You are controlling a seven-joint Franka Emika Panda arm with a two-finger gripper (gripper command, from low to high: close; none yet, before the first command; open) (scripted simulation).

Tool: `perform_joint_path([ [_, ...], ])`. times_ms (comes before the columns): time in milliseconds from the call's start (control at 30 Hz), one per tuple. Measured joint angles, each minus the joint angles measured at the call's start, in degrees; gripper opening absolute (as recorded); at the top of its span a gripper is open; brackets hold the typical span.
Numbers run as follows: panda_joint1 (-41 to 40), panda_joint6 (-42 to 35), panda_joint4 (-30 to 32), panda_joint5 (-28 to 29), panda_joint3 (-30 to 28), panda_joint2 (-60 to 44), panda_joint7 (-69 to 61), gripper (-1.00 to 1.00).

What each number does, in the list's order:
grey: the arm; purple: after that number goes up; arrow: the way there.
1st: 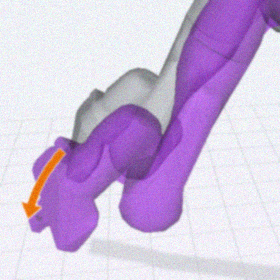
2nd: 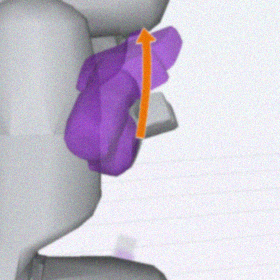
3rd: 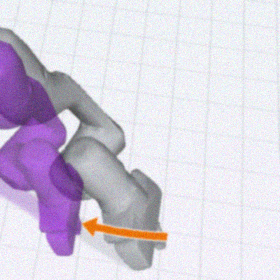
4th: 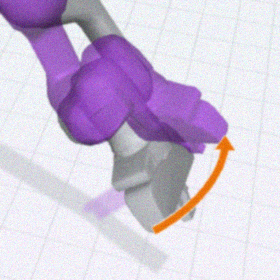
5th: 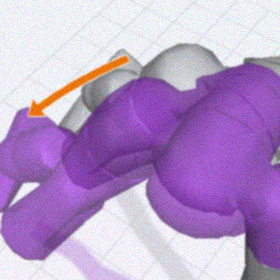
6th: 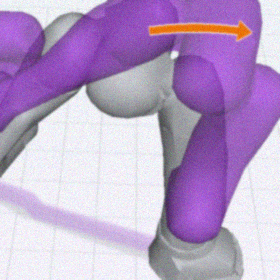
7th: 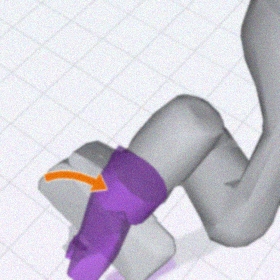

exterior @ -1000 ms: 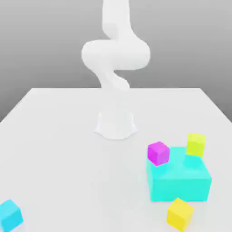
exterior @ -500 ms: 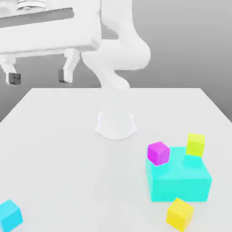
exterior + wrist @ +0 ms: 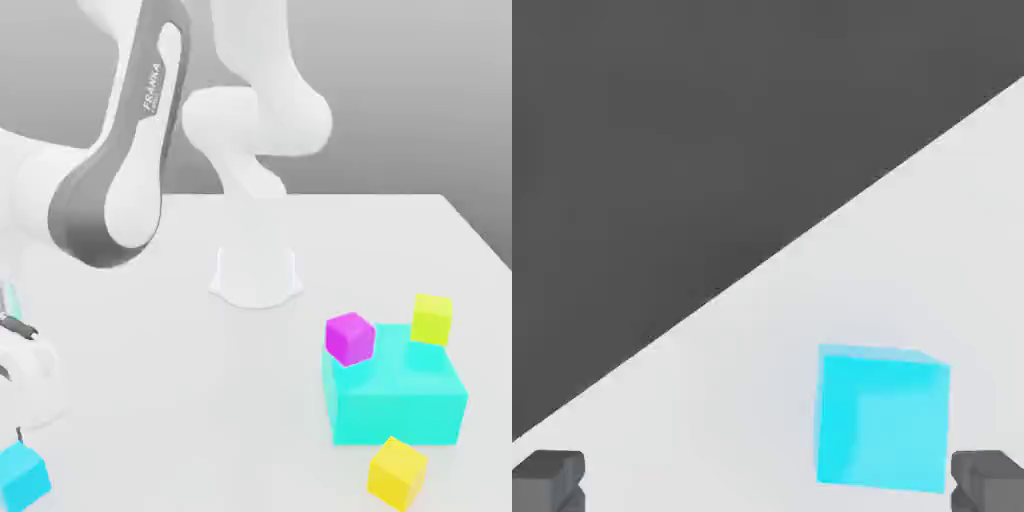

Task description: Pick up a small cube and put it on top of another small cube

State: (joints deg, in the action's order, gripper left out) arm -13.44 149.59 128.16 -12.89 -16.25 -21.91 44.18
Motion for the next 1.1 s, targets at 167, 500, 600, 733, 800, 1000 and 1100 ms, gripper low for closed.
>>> perform_joint_path([
  [167, -3.3, 6.5, -2.0, -3.7, 3.4, -9.5, -2.5, -1.0],
  [500, -1.7, 2.6, -0.7, -1.3, 1.2, -4.3, -0.7, -1.0],
  [600, 1.4, -0.6, 1.9, 1.0, 2.6, 1.8, -1.7, -1.0],
  [733, 6.3, -3.0, 6.5, 2.4, 8.2, 8.9, -6.4, -1.0],
  [800, 8.7, -4.1, 8.8, 2.8, 11.1, 12.4, -9.0, -1.0],
  [1000, 23.8, -8.6, 16.8, 3.1, 19.8, 25.1, -19.5, -1.0],
  [1100, 29.2, -11.3, 21.2, 3.3, 23.4, 32.5, -25.6, -1.0],
])
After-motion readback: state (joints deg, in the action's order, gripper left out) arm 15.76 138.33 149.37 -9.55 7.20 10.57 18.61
